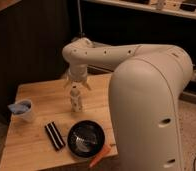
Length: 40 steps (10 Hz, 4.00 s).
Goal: Move the arm in a circular motion
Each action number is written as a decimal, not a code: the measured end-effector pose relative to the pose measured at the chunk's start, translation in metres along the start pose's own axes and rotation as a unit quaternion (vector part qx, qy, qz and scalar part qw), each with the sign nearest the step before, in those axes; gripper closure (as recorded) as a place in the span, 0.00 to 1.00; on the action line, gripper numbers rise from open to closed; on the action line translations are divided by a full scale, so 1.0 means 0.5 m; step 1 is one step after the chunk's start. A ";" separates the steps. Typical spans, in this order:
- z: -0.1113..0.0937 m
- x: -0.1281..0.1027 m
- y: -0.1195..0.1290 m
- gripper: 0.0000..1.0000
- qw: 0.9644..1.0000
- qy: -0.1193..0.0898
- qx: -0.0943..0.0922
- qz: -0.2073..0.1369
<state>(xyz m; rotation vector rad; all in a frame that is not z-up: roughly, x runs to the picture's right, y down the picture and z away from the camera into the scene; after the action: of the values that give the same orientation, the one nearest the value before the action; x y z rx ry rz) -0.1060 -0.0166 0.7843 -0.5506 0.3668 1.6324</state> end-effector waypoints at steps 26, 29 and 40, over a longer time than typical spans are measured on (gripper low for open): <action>-0.153 -0.050 0.039 0.20 0.994 -0.058 -0.023 -0.090; -0.176 -0.102 0.047 0.20 0.990 -0.097 -0.010 -0.106; -0.252 -0.196 -0.310 0.20 0.987 -0.155 0.033 0.022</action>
<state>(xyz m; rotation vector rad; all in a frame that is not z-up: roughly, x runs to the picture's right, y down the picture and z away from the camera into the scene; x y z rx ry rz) 0.0718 -0.1444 0.7455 -0.2339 0.2032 1.7101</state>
